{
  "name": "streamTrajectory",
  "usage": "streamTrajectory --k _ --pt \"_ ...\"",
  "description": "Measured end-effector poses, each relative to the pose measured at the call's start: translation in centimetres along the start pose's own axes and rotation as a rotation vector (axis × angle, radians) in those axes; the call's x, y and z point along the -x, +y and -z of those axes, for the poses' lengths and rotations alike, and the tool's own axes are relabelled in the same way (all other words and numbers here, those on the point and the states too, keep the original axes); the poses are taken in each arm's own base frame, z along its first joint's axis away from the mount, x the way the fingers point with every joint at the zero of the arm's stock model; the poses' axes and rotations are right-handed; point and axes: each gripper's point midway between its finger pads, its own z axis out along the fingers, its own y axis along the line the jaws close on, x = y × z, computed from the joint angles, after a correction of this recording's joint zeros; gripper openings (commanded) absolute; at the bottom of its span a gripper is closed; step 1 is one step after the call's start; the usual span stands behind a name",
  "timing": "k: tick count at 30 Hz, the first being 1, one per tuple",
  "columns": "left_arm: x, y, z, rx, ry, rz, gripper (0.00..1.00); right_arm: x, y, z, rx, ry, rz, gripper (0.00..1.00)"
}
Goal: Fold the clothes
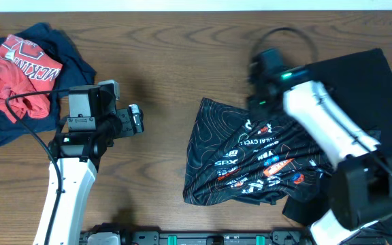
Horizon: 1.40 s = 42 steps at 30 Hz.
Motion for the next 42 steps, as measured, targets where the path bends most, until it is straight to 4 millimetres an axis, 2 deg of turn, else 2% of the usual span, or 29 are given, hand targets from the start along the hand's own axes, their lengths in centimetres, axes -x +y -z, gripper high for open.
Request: streamTrajectory --k 3,6,9,13,16,19,28,36,42 --pt "0.0 0.0 0.0 0.0 -0.001 0.0 0.85 -0.1 -5.2 0.3 -0.017 0.017 -0.156 0.01" --pt "0.0 0.0 0.0 0.0 -0.002 0.0 0.85 -0.5 -9.5 0.7 -0.03 0.022 -0.282 0.01" --pt "0.1 0.0 0.0 -0.001 -0.005 -0.001 0.85 -1.2 -13.0 1.1 -0.032 0.024 -0.392 0.01" --pt "0.2 0.0 0.0 -0.002 -0.008 -0.002 0.85 -2.0 -16.6 1.3 -0.01 0.017 -0.515 0.01" --pt "0.2 0.0 0.0 -0.002 -0.008 -0.002 0.86 -2.8 -18.1 0.6 0.004 0.038 -0.572 0.01" --pt "0.2 0.0 0.0 -0.002 -0.008 -0.002 0.86 -4.0 -19.0 -1.3 0.017 0.094 -0.612 0.01" --pt "0.2 0.0 0.0 -0.002 -0.008 -0.002 0.86 -4.8 -19.4 -6.3 0.043 0.184 -0.633 0.01" --pt "0.2 0.0 0.0 -0.002 -0.008 -0.002 0.86 -4.4 -20.6 -6.5 0.037 0.153 -0.667 0.01" --pt "0.2 0.0 0.0 -0.002 -0.008 -0.002 0.86 -5.4 -23.5 -6.1 0.01 0.135 -0.799 0.01"
